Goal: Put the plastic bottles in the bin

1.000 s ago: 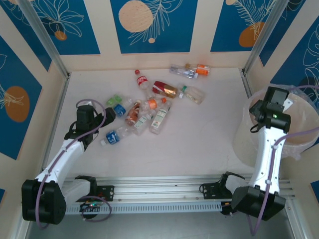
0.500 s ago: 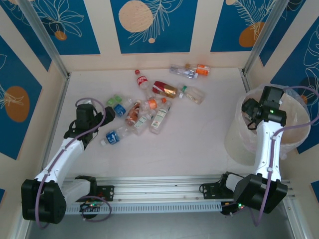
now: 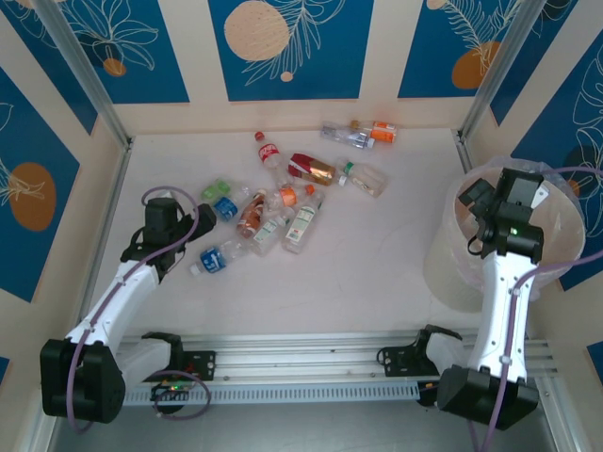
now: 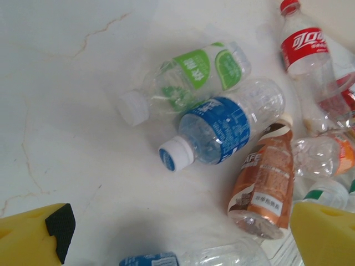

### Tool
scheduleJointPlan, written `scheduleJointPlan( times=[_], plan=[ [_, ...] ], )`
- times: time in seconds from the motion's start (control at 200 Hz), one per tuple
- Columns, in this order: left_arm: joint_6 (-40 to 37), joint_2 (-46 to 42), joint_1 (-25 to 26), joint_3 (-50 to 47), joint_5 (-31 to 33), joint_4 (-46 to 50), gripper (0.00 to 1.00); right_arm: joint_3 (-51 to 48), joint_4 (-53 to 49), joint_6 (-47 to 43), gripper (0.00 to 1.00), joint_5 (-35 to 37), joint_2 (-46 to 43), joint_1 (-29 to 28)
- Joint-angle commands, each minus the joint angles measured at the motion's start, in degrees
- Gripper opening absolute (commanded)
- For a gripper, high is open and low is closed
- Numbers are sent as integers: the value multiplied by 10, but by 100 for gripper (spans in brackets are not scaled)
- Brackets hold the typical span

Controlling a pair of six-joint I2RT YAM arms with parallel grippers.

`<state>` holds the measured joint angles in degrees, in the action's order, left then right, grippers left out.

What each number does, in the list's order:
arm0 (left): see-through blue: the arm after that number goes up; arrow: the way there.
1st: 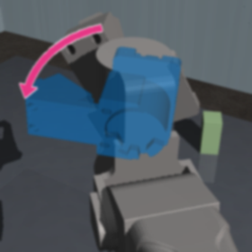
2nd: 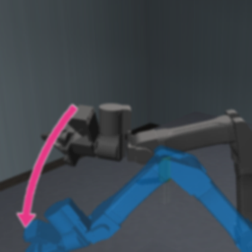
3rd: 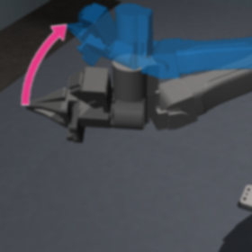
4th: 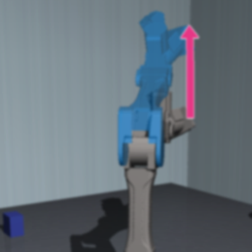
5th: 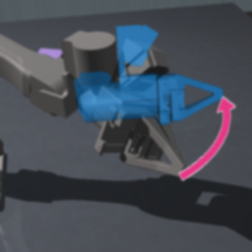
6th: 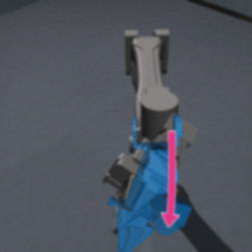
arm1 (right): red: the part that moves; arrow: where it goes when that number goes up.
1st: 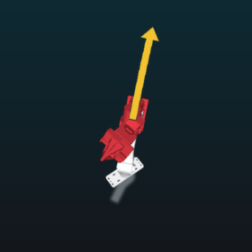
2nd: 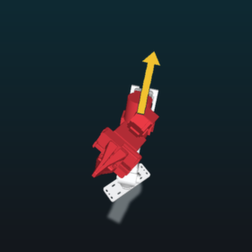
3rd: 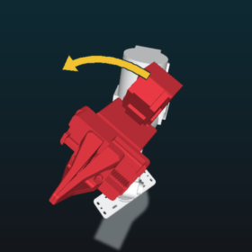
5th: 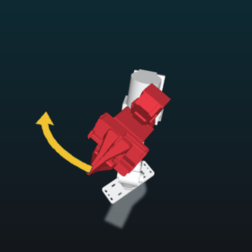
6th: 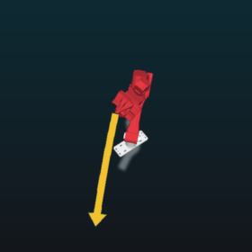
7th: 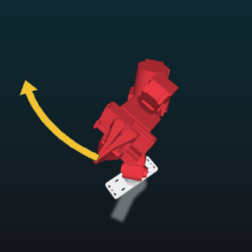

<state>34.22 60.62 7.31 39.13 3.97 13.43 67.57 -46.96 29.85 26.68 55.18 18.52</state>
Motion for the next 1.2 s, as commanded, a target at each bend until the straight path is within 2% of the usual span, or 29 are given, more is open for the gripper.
scheduleJointPlan(
  times=[0.0, 0.23, 0.34, 0.415, 0.495, 0.595, 0.775, 0.91, 1.005, 1.065, 1.195],
  plan=[
    [9, 0, 3, 28, 20, 54, 100, 27, 24, 7, 100, 14, -39, -22],
    [23, -6, 3, 43, 34, 124, 100, 58, 68, -14, 100, -101, -74, -89],
    [49, -7, 3, 47, 42, 149, 100, 45, 129, -42, 100, -239, -74, -129],
    [98, -8, 3, 51, 55, 182, 100, 20, 190, -58, 100, -347, -67, -165],
    [168, -6, 3, 60, 68, 230, 100, -5, 245, -71, 100, -406, -51, -218],
    [250, -3, 3, 66, 62, 281, 100, -36, 304, -93, 100, -399, -29, -297],
    [416, 1, 2, 49, 0, 324, 100, -72, 372, -143, 100, -337, 20, -414],
    [525, 2, 2, 1, -87, 253, 100, -88, 392, -156, 100, -297, 56, -467],
    [607, -4, 2, -56, -134, 154, 100, -99, 402, -144, 100, -292, 71, -481],
    [638, -6, 3, -79, -132, 103, 100, -101, 396, -144, 100, -289, 77, -489],
    [669, 3, 3, -79, -114, 91, 100, -112, 392, -130, 100, -282, 85, -499]
  ],
)
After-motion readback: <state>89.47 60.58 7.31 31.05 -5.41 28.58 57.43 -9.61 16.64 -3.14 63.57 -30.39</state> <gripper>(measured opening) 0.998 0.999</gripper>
